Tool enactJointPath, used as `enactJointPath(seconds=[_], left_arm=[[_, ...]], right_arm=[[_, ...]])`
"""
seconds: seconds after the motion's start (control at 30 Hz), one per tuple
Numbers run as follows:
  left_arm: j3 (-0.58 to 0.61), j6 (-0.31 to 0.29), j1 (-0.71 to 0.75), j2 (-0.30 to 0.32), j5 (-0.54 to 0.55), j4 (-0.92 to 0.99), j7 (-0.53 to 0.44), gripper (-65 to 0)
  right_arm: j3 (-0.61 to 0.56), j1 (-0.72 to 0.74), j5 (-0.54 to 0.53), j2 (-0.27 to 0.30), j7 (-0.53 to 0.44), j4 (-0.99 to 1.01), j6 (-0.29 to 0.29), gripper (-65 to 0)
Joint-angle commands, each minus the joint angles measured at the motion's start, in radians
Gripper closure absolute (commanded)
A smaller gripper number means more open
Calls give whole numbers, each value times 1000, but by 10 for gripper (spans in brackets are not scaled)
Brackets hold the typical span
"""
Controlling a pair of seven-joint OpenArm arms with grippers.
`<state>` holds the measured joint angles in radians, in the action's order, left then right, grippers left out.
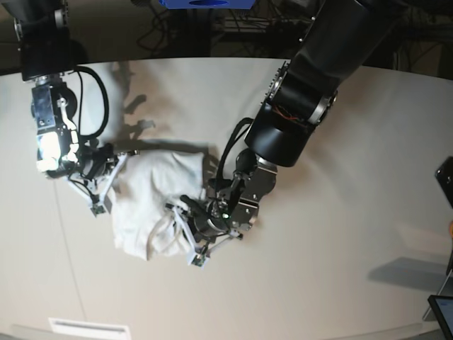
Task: Fold the T-shirt properly
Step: 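Grasp opposite edges of the folded shirt with both grippers, then hold the shirt edges with both grippers and pull them apart to flatten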
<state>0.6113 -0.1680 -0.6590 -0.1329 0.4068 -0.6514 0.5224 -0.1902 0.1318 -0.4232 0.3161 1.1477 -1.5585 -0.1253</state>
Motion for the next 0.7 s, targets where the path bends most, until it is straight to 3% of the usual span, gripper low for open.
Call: enactJointPath(seconds=[0.0, 0.17, 0.3, 0.43, 0.53, 0.67], left_arm=[[2, -18, -43, -18, 14, -17, -21, 0], [-4, -15, -89, -9, 14, -23, -15, 0], [-8, -15, -100, 54, 24, -83, 31, 0], [-14, -14, -46, 114, 25, -299, 129, 0], [-93, -14, 34, 134, 17, -491, 222, 0], [-216, -14, 175, 166, 14, -723, 316, 0]], right_arm=[[4, 25, -24, 1, -34, -21, 0, -1], [18, 32, -21, 19, -38, -18, 11, -1], [105, 32, -21, 51, -38, -18, 112, -1], [171, 30, -21, 82, -41, -16, 129, -1], [222, 27, -22, 82, -39, -36, 129, -1], [199, -10, -22, 71, -41, -164, 129, 0]])
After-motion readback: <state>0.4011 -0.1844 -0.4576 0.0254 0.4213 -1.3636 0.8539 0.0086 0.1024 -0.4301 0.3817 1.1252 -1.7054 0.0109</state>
